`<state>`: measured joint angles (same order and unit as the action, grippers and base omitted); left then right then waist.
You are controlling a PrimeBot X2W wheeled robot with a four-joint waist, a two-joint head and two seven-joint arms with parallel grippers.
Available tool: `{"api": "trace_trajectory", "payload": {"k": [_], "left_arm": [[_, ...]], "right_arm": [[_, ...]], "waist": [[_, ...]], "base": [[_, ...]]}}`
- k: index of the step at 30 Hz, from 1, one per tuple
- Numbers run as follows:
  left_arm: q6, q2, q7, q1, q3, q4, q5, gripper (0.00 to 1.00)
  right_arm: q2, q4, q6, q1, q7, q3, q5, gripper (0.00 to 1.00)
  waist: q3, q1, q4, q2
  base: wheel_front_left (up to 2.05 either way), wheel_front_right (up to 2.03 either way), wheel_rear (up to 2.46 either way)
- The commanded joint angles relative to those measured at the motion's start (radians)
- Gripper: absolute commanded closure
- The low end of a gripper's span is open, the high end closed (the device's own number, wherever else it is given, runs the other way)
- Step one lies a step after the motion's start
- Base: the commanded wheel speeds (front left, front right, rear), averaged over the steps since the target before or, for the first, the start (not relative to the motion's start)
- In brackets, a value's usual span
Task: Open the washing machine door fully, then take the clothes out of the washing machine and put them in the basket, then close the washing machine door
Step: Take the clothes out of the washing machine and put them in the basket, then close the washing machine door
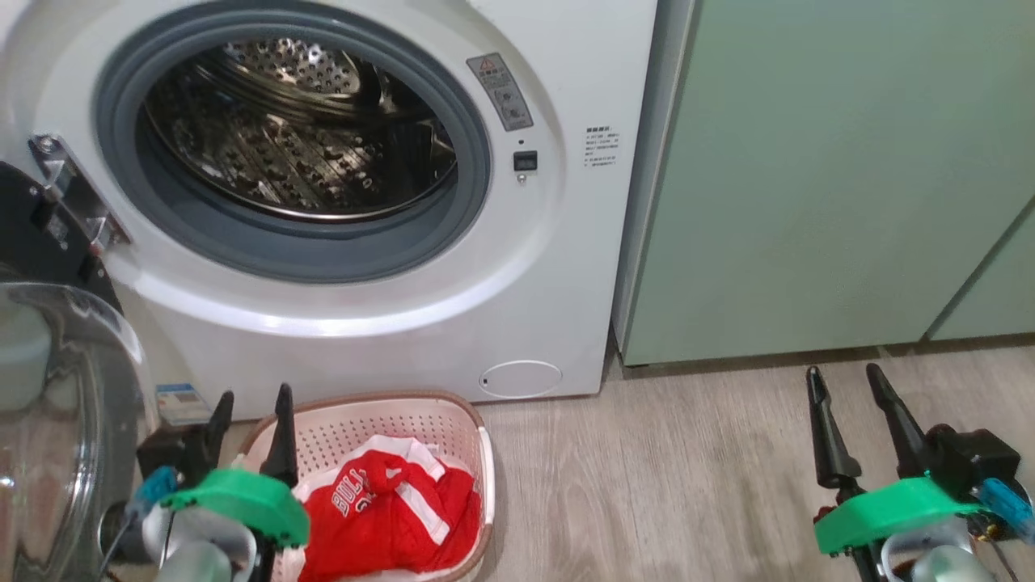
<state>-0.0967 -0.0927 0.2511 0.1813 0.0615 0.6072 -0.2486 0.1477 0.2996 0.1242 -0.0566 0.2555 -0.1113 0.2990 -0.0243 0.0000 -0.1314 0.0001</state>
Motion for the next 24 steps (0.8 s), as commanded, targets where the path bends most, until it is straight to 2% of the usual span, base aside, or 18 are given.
{"api": "trace_trajectory", "payload": {"k": [1,10,24], "left_arm": [[-0.004,-0.012,0.011,0.012,0.045,-0.053,0.012,0.0],[-0.006,0.016,0.011,-0.036,0.068,-0.108,0.04,0.0],[-0.014,0.031,0.011,-0.034,0.084,-0.11,0.052,0.0]], "right_arm": [[0.0,-0.036,0.007,-0.002,0.006,-0.008,-0.001,0.0],[-0.01,-0.042,0.007,0.032,0.006,0.024,-0.003,0.0],[-0.017,-0.042,0.007,0.033,0.006,0.025,-0.004,0.0]], "waist": [[-0.012,0.0,0.001,-0.0001],[-0.036,0.0,0.012,-0.0001],[-0.035,0.0,0.014,-0.0001]], "base": [[0.0,0.0,0.0],[0.0,0.0,0.0],[0.0,0.0,0.0]]}}
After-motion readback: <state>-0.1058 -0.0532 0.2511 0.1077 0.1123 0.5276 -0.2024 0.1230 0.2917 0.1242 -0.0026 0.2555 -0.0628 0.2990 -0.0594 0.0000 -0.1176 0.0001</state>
